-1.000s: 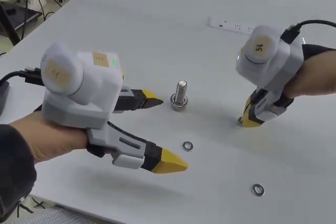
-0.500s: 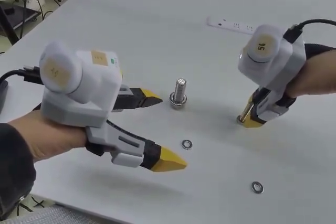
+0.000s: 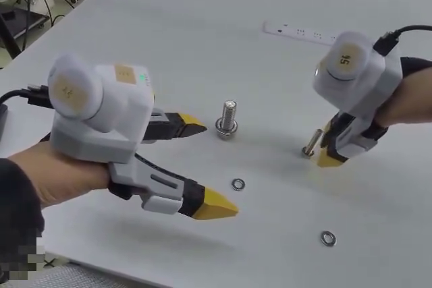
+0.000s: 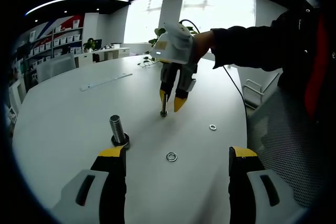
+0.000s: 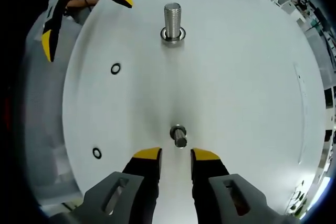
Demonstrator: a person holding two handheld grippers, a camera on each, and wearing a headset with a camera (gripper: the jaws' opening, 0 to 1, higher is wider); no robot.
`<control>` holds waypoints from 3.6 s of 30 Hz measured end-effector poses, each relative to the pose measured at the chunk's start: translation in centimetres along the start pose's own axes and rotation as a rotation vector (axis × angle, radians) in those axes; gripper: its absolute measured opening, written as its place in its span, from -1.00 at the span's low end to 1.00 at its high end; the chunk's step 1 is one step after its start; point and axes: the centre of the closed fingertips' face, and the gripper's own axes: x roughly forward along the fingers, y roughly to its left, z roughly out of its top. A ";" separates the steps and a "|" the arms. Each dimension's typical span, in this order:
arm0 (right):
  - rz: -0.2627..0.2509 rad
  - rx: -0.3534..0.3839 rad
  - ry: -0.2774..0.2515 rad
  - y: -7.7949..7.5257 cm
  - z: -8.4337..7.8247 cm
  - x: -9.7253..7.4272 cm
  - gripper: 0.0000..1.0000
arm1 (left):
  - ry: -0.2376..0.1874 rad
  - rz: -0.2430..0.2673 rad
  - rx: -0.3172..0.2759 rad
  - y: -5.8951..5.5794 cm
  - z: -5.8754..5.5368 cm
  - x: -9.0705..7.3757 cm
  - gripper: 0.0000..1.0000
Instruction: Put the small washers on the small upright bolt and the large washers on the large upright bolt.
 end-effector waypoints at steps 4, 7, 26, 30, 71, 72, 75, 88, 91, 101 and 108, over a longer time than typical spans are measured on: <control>0.003 0.013 -0.001 0.2 -0.6 -0.1 -0.52 | -0.001 -0.001 0.002 0.0 0.0 0.0 0.60; 0.003 0.021 -0.003 0.5 -0.9 -0.3 -0.52 | -0.001 -0.002 0.003 -0.1 0.1 0.0 0.60; 0.012 0.025 -0.020 3.9 -1.8 -0.9 -0.51 | 0.002 -0.004 0.011 -0.3 0.2 -0.1 0.60; 0.016 0.021 -0.028 5.0 -1.8 -0.9 -0.51 | 0.003 -0.007 0.015 -0.5 0.3 -0.1 0.60; 0.067 -0.013 -0.040 12.1 -2.4 0.7 -0.52 | -0.012 0.004 0.038 -1.0 1.0 -0.6 0.59; 0.065 -0.013 -0.041 12.0 -2.4 0.7 -0.52 | -0.013 0.004 0.039 -1.0 1.0 -0.6 0.59; 0.060 -0.016 -0.041 12.0 -2.4 0.8 -0.53 | -0.013 0.004 0.040 -1.1 1.0 -0.6 0.59; 0.009 -0.058 -0.030 11.7 -2.3 0.9 -0.64 | -0.014 0.005 0.038 -1.1 1.0 -0.7 0.58; 0.004 -0.060 -0.035 11.8 -2.2 0.9 -0.64 | -0.014 0.005 0.038 -1.1 1.0 -0.7 0.58; 0.004 -0.053 -0.053 12.0 -2.1 0.8 -0.69 | -0.014 0.004 0.038 -1.1 1.0 -0.7 0.58; 0.000 -0.043 -0.057 11.9 -2.1 0.8 -0.70 | -0.015 0.004 0.038 -1.1 1.1 -0.7 0.58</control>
